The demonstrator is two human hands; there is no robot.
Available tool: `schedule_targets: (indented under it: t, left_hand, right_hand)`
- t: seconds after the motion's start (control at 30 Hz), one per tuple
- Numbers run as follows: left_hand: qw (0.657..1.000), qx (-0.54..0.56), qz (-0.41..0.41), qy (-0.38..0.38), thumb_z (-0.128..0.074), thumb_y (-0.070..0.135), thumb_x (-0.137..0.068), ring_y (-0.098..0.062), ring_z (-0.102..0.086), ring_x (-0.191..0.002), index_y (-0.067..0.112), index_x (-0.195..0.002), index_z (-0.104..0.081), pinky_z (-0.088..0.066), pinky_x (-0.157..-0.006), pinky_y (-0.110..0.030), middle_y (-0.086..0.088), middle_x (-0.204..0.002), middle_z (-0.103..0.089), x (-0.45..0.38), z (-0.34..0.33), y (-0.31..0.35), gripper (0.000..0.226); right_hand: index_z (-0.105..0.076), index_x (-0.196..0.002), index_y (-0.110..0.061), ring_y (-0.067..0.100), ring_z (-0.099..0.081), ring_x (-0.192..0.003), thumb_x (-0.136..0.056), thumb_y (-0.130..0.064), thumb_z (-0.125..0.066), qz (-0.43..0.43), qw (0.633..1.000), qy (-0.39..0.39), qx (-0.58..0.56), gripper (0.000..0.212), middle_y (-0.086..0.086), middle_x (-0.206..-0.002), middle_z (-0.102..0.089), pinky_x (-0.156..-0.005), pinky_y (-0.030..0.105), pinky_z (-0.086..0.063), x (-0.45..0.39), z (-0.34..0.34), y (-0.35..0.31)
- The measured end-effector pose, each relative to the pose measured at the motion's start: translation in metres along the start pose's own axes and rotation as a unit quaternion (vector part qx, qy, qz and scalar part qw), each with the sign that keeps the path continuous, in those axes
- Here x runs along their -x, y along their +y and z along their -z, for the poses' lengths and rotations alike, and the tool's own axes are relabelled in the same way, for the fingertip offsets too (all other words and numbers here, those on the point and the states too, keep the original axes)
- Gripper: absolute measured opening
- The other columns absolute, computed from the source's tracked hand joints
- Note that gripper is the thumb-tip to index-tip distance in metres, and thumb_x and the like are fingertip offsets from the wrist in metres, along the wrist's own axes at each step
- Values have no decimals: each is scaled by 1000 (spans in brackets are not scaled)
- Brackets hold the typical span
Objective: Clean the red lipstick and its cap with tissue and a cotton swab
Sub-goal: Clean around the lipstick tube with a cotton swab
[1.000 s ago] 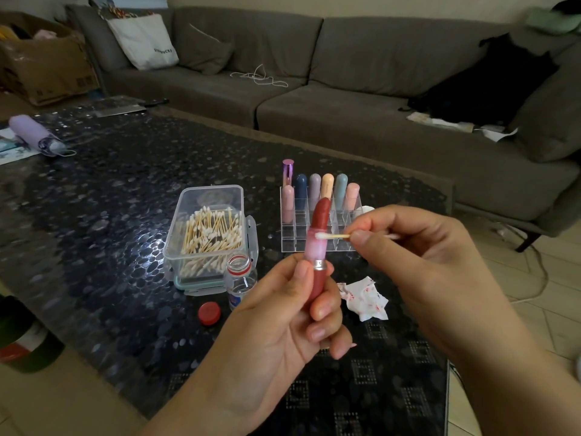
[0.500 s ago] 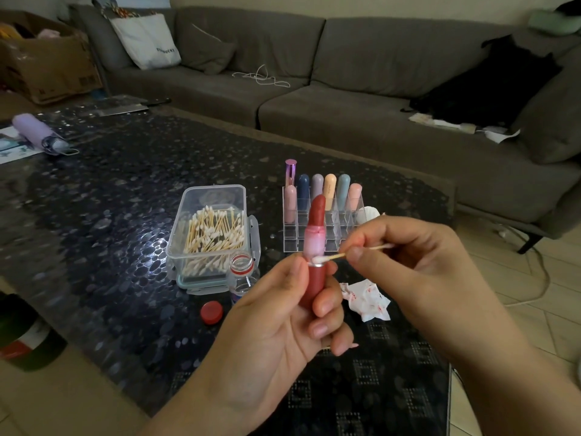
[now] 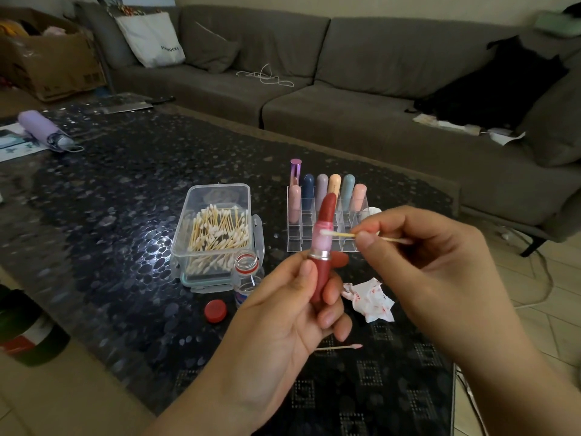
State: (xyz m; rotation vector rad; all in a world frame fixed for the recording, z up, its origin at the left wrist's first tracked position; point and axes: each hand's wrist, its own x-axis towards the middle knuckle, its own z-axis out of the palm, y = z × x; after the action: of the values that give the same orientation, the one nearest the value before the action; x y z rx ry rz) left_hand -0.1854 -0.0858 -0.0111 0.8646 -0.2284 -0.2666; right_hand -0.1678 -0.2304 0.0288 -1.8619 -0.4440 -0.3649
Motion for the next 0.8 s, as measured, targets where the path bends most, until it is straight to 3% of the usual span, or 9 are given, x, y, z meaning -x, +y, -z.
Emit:
schedule_targets:
  t: [0.17, 0.33, 0.5, 0.63, 0.8]
  left_hand:
    - [998, -54, -17, 24, -46, 20, -80, -12, -48, -58, 10, -98, -67, -45, -55, -24, -2, -67, -56, -1, 1, 0, 29]
    - [988, -138, -36, 63, -50, 23, -78, -13, -55, -57, 17, -91, -68, -46, -52, -24, 0, -70, -65, -2, 1, 0, 23]
    - [975, -196, -60, 92, -61, 28, -81, -13, -57, -55, 17, -87, -65, -48, -53, -22, 1, -72, -68, -3, 1, 1, 14]
    - [963, -230, -77, 113, -59, 29, -66, -10, -57, -51, 13, -83, -61, -48, -52, -16, 0, -60, -63, -2, -1, 3, 23]
    - [957, -242, -85, 138, -63, 29, -64, -11, -58, -50, 15, -82, -58, -49, -53, -18, 0, -58, -64, -3, -1, 1, 23]
  right_hand:
    - [-68, -72, -21, 3, -46, -45, -74, -18, -64, -2, 1000, -15, 21, 5, 1, -55, -59, -44, 8, -36, 2, -1, 0]
    - [-67, -73, -23, 4, -41, -42, -76, -23, -64, 3, 1000, 16, 24, 5, 0, -50, -52, -43, 11, -35, 1, 0, 1]
    - [-67, -66, -21, 4, -43, -41, -79, -16, -68, -8, 999, -16, 41, 13, -8, -45, -51, -42, 9, -34, 2, -1, 1]
    - [-67, -72, -22, 7, -44, -44, -77, -25, -64, 0, 999, 11, 44, 6, 7, -56, -56, -43, 13, -37, 0, -1, 0]
    - [-67, -68, -19, 4, -45, -43, -79, -20, -67, 1, 999, -16, 44, 11, 4, -52, -56, -44, 10, -36, 1, -1, 0]
